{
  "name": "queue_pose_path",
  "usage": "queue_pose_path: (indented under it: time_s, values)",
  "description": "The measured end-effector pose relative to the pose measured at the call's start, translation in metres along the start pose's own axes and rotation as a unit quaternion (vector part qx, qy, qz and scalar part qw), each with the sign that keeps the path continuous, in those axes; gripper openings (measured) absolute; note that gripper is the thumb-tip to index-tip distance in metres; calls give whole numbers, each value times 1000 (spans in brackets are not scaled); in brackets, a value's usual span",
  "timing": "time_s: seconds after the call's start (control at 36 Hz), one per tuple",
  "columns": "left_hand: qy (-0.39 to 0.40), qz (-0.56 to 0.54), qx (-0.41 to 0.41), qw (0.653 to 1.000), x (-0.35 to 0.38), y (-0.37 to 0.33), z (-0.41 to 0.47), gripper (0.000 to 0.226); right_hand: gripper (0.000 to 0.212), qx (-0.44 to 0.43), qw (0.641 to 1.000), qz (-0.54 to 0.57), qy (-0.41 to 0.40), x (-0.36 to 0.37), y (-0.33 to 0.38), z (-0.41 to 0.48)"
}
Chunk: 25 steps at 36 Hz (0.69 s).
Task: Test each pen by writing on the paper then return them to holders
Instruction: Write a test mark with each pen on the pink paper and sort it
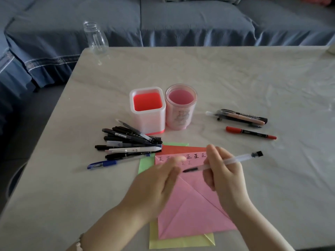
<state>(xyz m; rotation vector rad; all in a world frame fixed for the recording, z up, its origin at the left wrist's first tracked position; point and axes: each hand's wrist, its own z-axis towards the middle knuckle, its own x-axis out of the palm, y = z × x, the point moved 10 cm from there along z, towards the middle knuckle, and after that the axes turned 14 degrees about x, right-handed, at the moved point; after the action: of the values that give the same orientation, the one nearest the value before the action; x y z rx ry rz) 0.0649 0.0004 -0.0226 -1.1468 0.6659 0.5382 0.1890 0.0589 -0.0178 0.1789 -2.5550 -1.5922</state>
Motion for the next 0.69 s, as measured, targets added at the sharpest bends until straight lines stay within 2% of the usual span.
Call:
queue_pose_path:
  time_s: [0.06, 0.14, 0.19, 0.31, 0.39, 0.53, 0.61, 0.69]
  values:
    - [-49, 69, -44, 995, -12, 23, -9, 47, 34, 1, 999, -9, -36, -14, -1, 5]
    - [-96, 184, -17, 978, -21, 39, -17, 29, 29, 9, 998, -23, -59, -29, -7, 11]
    - [-92, 235, -2, 968, -15, 47, -23, 32, 29, 15, 997, -26, -67, -37, -11, 14]
    - [-91, 282, -36, 954, -8, 57, -32, 42, 30, 28, 998, -4, -48, -43, -18, 21]
    - [-100, 259, 2, 961, 0, 34, -24, 35, 33, 48, 998, 25, -20, -43, -24, 27]
    - [-12, 167, 68, 983, 42, 10, -6, 34, 30, 33, 999, 30, -23, -41, -24, 36]
    - [53, 182, 73, 979, 63, 13, 0, 40, 26, -7, 998, 2, -55, -42, -19, 39]
    - [83, 185, 61, 977, 70, 22, 2, 43, 30, -35, 993, -34, -106, -46, -18, 43]
